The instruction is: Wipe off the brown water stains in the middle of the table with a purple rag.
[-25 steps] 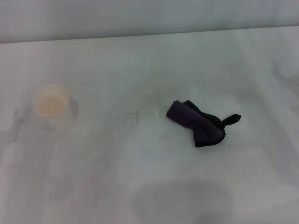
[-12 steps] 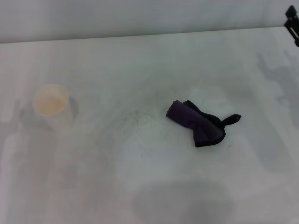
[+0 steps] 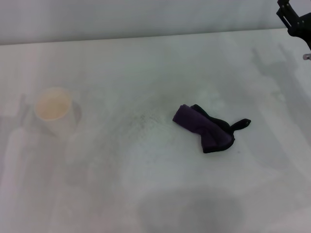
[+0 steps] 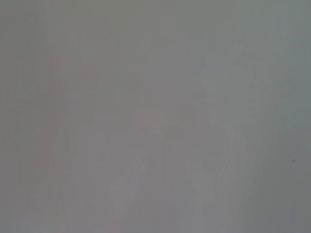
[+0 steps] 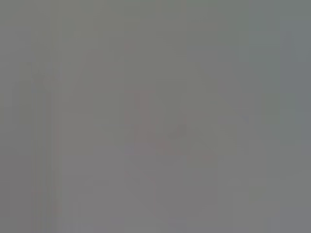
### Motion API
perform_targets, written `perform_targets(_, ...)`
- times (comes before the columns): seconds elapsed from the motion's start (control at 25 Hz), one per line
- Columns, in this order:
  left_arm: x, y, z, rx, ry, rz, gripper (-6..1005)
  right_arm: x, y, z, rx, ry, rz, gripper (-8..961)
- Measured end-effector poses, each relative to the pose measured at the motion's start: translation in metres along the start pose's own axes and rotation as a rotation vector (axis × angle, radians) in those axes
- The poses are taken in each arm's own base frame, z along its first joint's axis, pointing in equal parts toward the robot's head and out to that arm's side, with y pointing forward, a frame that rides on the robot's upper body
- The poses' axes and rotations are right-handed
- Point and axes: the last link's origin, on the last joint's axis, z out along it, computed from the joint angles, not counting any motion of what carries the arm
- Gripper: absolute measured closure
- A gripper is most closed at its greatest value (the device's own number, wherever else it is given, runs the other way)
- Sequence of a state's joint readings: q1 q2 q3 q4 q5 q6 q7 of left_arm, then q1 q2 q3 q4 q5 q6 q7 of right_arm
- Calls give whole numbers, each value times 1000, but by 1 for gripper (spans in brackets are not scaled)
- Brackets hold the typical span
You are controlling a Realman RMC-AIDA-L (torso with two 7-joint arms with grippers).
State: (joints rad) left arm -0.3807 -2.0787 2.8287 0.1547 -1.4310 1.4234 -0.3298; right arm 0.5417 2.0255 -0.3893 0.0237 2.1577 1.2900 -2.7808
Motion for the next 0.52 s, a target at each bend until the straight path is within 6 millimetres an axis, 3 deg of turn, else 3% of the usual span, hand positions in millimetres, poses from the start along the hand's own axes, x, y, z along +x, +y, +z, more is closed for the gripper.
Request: perform_targets(0.52,-1,0,1,23,2,-20,113,2,-4,1,26,20,29,88)
